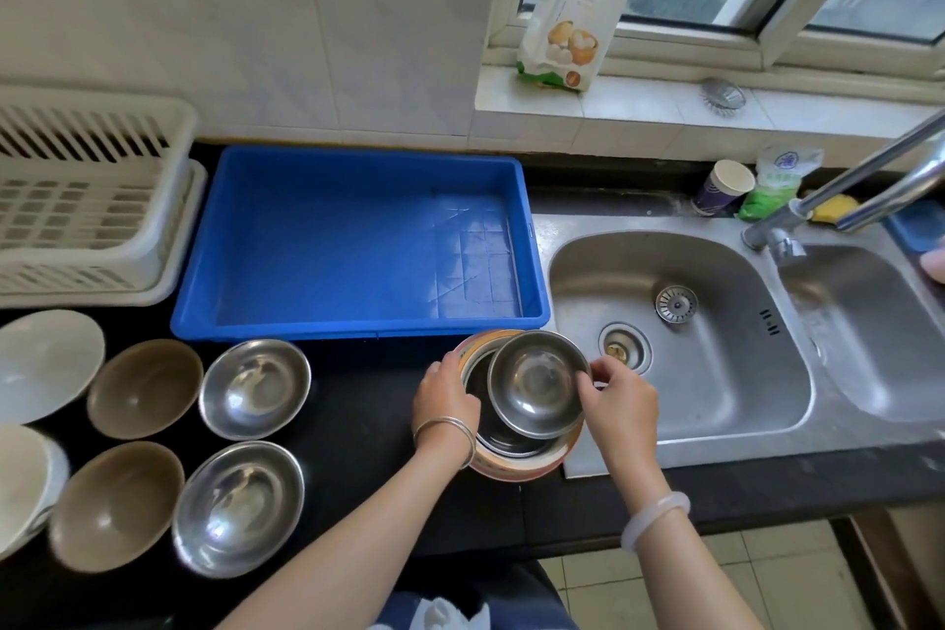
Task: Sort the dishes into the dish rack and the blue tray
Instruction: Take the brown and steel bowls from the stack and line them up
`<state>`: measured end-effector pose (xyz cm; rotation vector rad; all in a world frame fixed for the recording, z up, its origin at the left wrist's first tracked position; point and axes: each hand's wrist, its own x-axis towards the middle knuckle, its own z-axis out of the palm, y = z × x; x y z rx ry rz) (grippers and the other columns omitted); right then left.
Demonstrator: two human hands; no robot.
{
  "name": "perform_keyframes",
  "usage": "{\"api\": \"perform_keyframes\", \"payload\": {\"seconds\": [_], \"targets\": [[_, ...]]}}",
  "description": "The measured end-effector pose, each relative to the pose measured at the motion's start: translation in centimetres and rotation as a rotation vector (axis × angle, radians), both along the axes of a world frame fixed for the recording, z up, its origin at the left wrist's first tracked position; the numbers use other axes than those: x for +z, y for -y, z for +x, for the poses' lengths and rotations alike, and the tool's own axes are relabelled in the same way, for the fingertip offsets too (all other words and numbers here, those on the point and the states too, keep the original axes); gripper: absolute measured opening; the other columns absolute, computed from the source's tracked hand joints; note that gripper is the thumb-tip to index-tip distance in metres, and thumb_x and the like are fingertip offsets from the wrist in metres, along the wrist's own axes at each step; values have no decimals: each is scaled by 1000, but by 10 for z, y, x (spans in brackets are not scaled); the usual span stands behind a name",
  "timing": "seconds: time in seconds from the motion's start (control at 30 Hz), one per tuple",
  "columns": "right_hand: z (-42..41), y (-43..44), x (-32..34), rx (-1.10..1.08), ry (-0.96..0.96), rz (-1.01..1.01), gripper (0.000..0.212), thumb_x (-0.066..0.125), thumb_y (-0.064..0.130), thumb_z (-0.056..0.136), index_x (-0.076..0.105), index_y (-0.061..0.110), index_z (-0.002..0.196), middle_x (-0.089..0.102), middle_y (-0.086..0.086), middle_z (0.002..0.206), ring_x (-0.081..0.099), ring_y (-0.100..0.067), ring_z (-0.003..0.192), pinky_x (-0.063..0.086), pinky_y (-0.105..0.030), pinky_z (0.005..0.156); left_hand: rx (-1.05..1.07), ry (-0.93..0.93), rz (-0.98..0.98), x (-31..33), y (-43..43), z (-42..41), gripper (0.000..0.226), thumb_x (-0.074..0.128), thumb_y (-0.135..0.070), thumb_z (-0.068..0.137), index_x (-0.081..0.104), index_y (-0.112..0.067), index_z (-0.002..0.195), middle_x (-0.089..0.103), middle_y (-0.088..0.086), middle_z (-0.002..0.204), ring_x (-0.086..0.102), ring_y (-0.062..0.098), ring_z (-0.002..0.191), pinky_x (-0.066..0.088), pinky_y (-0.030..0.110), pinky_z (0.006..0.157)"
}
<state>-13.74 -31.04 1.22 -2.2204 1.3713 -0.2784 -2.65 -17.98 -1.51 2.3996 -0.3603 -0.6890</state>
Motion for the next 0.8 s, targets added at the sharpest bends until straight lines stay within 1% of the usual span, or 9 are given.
{"api": "perform_keyframes", "payload": {"seconds": [0.07, 0.17, 0.23, 0.37, 0.43, 0.57, 0.63, 0.73, 0.8], "targets": [[-1, 0, 0, -15, 17, 3, 11, 61, 19, 85, 63, 16, 74, 59, 4, 66, 50, -15, 62, 32, -22, 52, 7, -12, -10, 2, 1, 1, 34, 60, -9, 82, 49, -21, 111, 62, 2, 102, 62, 18, 88, 56, 31, 74], [-5, 3, -1, -25, 32, 23, 11, 62, 20, 84, 63, 17, 73, 59, 5, 65, 51, -18, 65, 32, -25, 60, 9, -20, -34, 4, 0, 0, 29, 56, -13, 83, 39, -26, 104, 60, 1, 87, 62, 17, 75, 57, 33, 66], [-7, 7, 0, -15, 42, 49, 11, 62, 21, 84, 63, 18, 74, 60, 5, 67, 53, -17, 67, 33, -25, 62, 21, -18, -43, 6, -3, -2, 26, 55, -15, 84, 38, -27, 99, 60, 0, 84, 62, 16, 71, 57, 32, 63], [-9, 13, 3, -6, 91, 115, 9, 63, 21, 83, 64, 19, 75, 61, 8, 68, 58, -15, 71, 37, -24, 66, 58, 38, -55, 13, -4, -4, 13, 59, -20, 84, 49, -25, 92, 63, -2, 85, 62, 13, 73, 57, 30, 64], [-11, 14, 5, -4, 126, 140, 9, 63, 21, 83, 64, 21, 74, 63, 8, 67, 60, -15, 70, 38, -25, 66, 70, 102, -66, 17, -2, -7, 7, 59, -19, 84, 55, -23, 89, 63, -3, 90, 59, 11, 77, 50, 24, 62], [-16, 20, 10, -2, 172, 155, 10, 64, 19, 82, 62, 21, 73, 62, 8, 66, 60, -14, 68, 39, -25, 65, 91, 221, -30, 21, 2, -11, 10, 57, -18, 84, 63, -18, 92, 63, -3, 93, 49, 10, 86, 42, 22, 67], [-19, 25, 14, -2, 200, 178, 7, 65, 19, 82, 62, 23, 77, 61, 11, 66, 59, -10, 66, 39, -22, 60, 118, 218, -42, 25, 5, -10, 11, 56, -18, 85, 64, -18, 91, 65, -3, 90, 53, 11, 82, 43, 22, 64], [-20, 31, 22, 6, 276, 267, 11, 65, 17, 81, 66, 25, 88, 64, 13, 68, 63, -3, 67, 42, -11, 56, 188, 172, -90, 35, 7, -8, 9, 57, -19, 85, 65, -18, 88, 67, -4, 82, 58, 11, 69, 38, 17, 52], [-19, 36, 27, 28, 329, 329, 12, 65, 14, 81, 69, 23, 88, 69, 8, 71, 66, -6, 66, 48, -13, 57, 229, 158, -119, 40, 3, -7, 9, 58, -19, 85, 66, -17, 88, 67, -5, 81, 57, 10, 67, 37, 15, 50]]}}
